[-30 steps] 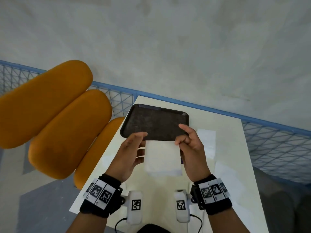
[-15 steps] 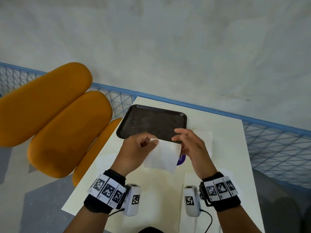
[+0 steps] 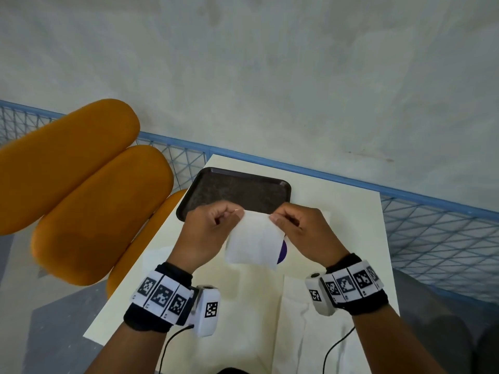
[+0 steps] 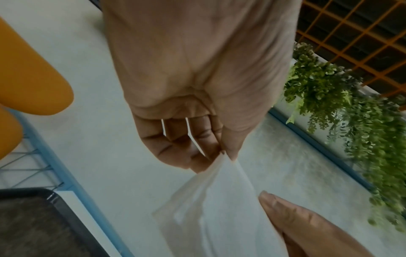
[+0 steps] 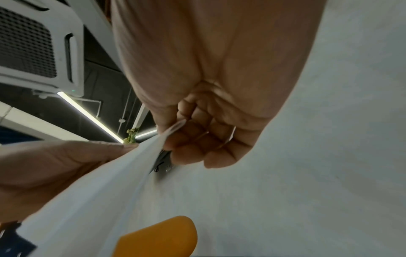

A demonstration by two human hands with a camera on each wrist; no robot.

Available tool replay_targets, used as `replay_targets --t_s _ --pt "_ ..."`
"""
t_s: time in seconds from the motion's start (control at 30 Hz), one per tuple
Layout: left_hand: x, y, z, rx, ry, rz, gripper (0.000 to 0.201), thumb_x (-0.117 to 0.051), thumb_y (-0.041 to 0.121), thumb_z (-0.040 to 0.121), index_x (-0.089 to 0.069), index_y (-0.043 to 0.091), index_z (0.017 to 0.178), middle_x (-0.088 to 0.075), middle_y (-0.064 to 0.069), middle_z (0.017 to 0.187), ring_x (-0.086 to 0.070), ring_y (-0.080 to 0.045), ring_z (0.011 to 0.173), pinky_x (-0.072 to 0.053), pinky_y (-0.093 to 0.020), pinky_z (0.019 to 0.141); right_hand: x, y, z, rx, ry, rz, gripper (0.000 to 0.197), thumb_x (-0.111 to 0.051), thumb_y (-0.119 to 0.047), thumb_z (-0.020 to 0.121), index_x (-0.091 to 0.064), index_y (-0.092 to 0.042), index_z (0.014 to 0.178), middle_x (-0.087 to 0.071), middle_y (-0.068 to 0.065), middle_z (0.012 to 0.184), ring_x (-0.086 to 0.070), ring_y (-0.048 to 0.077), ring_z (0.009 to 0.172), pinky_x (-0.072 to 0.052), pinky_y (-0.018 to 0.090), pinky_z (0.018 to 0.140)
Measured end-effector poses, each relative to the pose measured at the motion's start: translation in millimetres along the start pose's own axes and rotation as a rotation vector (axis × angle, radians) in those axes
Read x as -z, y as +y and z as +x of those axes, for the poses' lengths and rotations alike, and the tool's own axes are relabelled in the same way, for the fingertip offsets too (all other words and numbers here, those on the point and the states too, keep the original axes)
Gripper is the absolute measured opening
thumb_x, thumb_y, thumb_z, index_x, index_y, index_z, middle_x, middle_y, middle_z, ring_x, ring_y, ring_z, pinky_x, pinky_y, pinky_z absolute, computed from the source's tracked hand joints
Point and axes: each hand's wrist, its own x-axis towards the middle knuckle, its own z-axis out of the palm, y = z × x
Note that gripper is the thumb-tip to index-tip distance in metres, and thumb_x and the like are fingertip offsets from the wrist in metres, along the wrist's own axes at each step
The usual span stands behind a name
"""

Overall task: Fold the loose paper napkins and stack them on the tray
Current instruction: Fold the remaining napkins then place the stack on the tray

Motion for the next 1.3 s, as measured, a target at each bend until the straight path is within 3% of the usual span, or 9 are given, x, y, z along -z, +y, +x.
replay_targets --t_s 0.17,0.3,0.37,0.5,0.77,0.87,1.0,1.13,1.3 --pt "-10 -1 -4 0.124 0.025 -0.166 0.014 -0.059 0.032 0.098 -0.072 0.028 0.099 -0.073 0.009 0.087 -0.068 -0.009 0.084 -0.059 -0.024 0.067 -13 4 -9 -0.095 0.234 0.177 0.030 -0.058 -0.032 0.099 -0.057 -0.013 0.075 -0.056 -0.002 0.064 -0.048 0.006 0.059 -0.041 0.018 0.059" --pt "-23 5 -5 0.160 0.069 -0.285 0.012 -0.056 0.029 0.100 -0.068 0.027 0.099 -0.070 0.010 0.088 -0.067 -0.011 0.085 -0.060 -0.031 0.070 -34 0 -11 -0.215 0.337 0.323 0.028 -0.050 -0.040 0.102 -0.056 -0.018 0.085 -0.059 -0.010 0.074 -0.052 0.000 0.067 -0.043 0.013 0.063" --pt "-32 5 -6 0.194 0.130 -0.329 0.014 -0.053 0.033 0.101 -0.066 0.028 0.098 -0.067 0.011 0.087 -0.063 -0.006 0.081 -0.057 -0.031 0.070 -47 2 -13 -0.230 0.373 0.283 0.037 -0.048 -0.041 0.102 -0.051 -0.011 0.081 -0.053 0.000 0.069 -0.047 0.004 0.063 -0.040 0.015 0.059" --pt "-58 7 -17 0.345 0.148 -0.372 0.026 -0.048 0.047 0.102 -0.064 0.026 0.097 -0.067 0.002 0.088 -0.065 -0.016 0.082 -0.057 -0.032 0.064 -63 4 -14 -0.268 0.462 0.247 0.039 -0.050 -0.035 0.102 -0.045 -0.010 0.073 -0.043 -0.005 0.059 -0.040 0.006 0.055 -0.035 0.017 0.053" --pt "-76 1 -22 0.296 0.214 -0.293 0.024 -0.046 0.041 0.103 -0.062 0.029 0.089 -0.064 0.007 0.078 -0.063 -0.001 0.077 -0.052 -0.018 0.049 -70 24 -16 -0.229 0.521 0.078 0.041 -0.040 -0.046 0.101 -0.050 -0.016 0.074 -0.049 -0.006 0.057 -0.047 0.009 0.057 -0.035 0.019 0.050" --pt "-79 -2 -21 0.241 0.211 -0.225 0.022 -0.046 0.042 0.102 -0.061 0.035 0.087 -0.065 0.019 0.081 -0.063 0.000 0.081 -0.056 -0.018 0.056 -72 26 -17 -0.203 0.565 0.052 0.042 -0.039 -0.048 0.102 -0.051 -0.018 0.075 -0.051 -0.005 0.059 -0.051 0.012 0.060 -0.036 0.020 0.050" --pt "-82 -13 -19 0.273 0.197 -0.145 0.025 -0.046 0.046 0.100 -0.063 0.029 0.091 -0.065 0.018 0.077 -0.062 0.008 0.080 -0.047 -0.009 0.056 -75 23 -18 -0.098 0.559 -0.018 0.037 -0.039 -0.044 0.101 -0.054 -0.017 0.080 -0.052 -0.008 0.058 -0.055 0.015 0.063 -0.038 0.022 0.048" --pt "-85 -11 -19 0.201 0.213 -0.115 0.022 -0.048 0.041 0.102 -0.062 0.031 0.088 -0.063 0.025 0.074 -0.062 0.007 0.078 -0.047 -0.011 0.053 -80 40 -17 -0.252 0.546 0.041 0.042 -0.038 -0.048 0.104 -0.054 -0.018 0.078 -0.054 -0.009 0.061 -0.056 0.010 0.069 -0.038 0.017 0.053" --pt "-90 -25 -16 0.276 0.216 -0.088 0.027 -0.046 0.044 0.102 -0.061 0.029 0.085 -0.063 0.021 0.074 -0.062 0.004 0.078 -0.050 -0.015 0.052 -81 44 -19 -0.355 0.414 0.165 0.032 -0.048 -0.041 0.101 -0.054 -0.021 0.078 -0.056 -0.007 0.062 -0.055 0.011 0.063 -0.042 0.022 0.052"
